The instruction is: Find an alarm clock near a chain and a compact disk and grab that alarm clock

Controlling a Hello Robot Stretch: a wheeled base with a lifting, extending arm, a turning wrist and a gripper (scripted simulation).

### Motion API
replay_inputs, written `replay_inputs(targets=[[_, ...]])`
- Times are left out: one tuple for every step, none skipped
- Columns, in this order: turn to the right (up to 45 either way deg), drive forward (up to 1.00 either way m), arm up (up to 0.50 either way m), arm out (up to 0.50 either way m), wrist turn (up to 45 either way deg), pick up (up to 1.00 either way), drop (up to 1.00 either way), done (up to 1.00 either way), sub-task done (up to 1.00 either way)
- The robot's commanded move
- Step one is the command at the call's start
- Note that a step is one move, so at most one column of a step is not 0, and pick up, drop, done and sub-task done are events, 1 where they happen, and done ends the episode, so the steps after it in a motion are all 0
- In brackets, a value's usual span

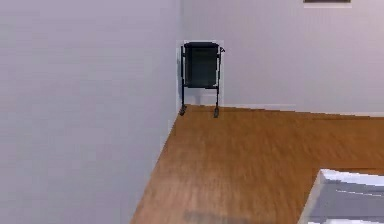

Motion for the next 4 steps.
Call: replay_inputs(targets=[[45.0,0.0,0.0,0.0,0.0,0.0,0.0,0.0,0.0],[45.0,0.0,0.0,0.0,0.0,0.0,0.0,0.0,0.0],[30.0,0.0,0.0,0.0,0.0,0.0,0.0,0.0,0.0],[45.0,0.0,0.0,0.0,0.0,0.0,0.0,0.0,0.0]])
